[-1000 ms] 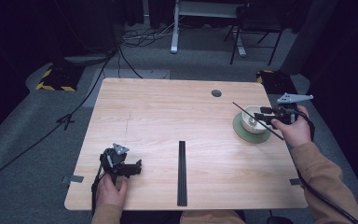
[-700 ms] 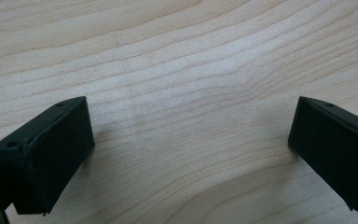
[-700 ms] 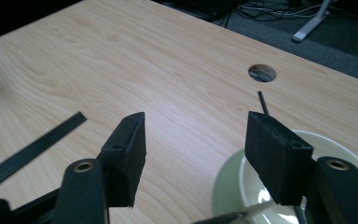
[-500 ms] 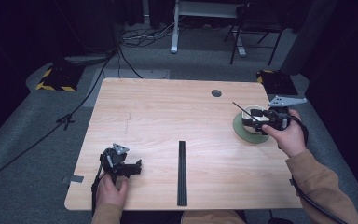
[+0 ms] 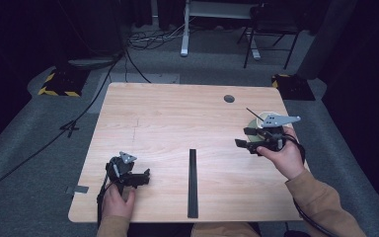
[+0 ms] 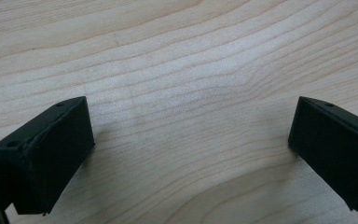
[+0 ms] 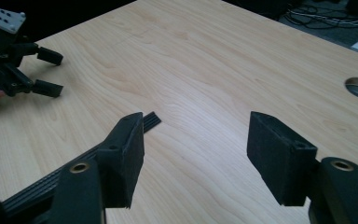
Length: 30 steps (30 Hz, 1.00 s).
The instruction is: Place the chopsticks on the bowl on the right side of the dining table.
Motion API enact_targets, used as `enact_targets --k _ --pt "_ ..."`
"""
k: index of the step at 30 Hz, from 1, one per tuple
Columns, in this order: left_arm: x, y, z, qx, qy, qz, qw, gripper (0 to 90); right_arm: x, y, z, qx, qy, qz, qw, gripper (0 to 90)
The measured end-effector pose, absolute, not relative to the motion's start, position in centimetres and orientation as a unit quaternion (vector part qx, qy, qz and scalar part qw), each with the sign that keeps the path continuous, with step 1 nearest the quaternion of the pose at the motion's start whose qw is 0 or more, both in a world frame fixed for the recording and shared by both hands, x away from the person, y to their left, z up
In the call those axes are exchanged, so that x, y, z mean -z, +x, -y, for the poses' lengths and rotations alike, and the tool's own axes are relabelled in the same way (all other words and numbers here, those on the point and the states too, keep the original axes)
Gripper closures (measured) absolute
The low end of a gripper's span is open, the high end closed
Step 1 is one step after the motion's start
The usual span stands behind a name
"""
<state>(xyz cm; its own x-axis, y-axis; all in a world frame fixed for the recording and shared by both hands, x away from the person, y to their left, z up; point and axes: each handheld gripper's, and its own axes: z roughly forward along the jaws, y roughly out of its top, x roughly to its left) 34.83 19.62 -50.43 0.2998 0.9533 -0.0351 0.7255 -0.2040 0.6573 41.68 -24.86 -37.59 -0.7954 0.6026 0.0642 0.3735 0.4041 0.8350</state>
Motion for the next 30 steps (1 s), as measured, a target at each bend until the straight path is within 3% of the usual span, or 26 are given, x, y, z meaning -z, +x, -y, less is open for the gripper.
enact_targets --k 12,30 --pt "50.4 34.8 -19.6 -0.194 0.751 -0.559 0.293 0.2 40.5 40.1 20.9 -0.454 0.251 -0.850 0.086 41.0" --pt "50.4 34.8 -19.6 -0.195 0.751 -0.559 0.292 0.2 45.0 37.4 17.0 -0.458 0.237 -0.855 0.057 36.2"
